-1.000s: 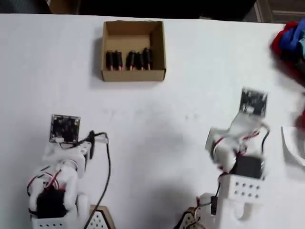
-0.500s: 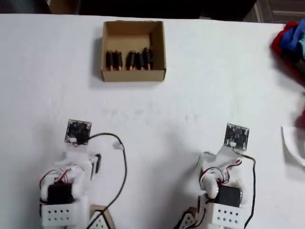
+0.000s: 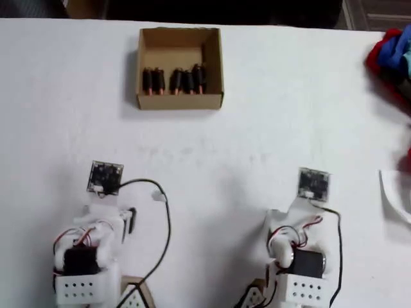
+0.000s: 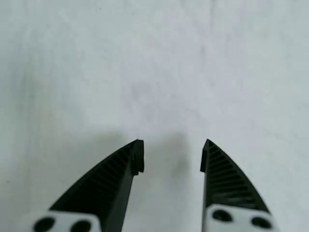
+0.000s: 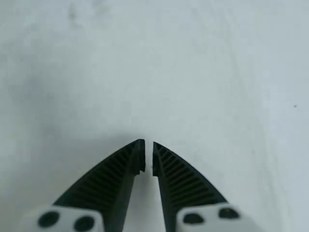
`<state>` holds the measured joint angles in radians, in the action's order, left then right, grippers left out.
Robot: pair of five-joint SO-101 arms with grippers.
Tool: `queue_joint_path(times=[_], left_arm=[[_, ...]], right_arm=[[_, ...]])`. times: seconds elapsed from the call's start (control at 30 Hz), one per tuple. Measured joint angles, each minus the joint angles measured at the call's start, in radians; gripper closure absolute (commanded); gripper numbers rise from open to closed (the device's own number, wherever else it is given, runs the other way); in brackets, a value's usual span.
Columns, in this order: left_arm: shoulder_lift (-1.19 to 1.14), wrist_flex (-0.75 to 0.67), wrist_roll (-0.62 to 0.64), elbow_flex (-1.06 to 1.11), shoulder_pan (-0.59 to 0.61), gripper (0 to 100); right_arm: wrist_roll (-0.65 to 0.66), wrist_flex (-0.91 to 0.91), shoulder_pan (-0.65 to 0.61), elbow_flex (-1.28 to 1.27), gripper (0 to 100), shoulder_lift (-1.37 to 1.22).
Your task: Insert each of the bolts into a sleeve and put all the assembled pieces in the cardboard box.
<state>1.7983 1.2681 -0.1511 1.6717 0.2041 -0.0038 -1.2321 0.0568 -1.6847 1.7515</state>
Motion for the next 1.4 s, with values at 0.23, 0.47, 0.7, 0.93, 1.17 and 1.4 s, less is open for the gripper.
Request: queue_joint_path(times=[0.23,0.47,0.7,0.93,1.17,1.4], left_arm=[[0.0,0.0,0.0,0.0,0.0,79],[0.0,0.0,0.0,0.0,0.0,79],[0.0,0.0,0.0,0.0,0.0,79],[0.0,0.0,0.0,0.0,-0.032,79],[0.0,0.0,-0.003,0.0,-0.17,79],[0.0,0.0,-0.002,0.0,-0.123,79]], right_arm=[[0.203,0.0,-0.155,0.0,97.8,0.0],[0.215,0.0,-0.114,0.0,97.8,0.0],[0.215,0.0,-0.109,0.0,97.8,0.0],[0.215,0.0,-0.11,0.0,97.8,0.0],[0.215,0.0,-0.11,0.0,97.8,0.0],[0.215,0.0,-0.11,0.0,97.8,0.0]])
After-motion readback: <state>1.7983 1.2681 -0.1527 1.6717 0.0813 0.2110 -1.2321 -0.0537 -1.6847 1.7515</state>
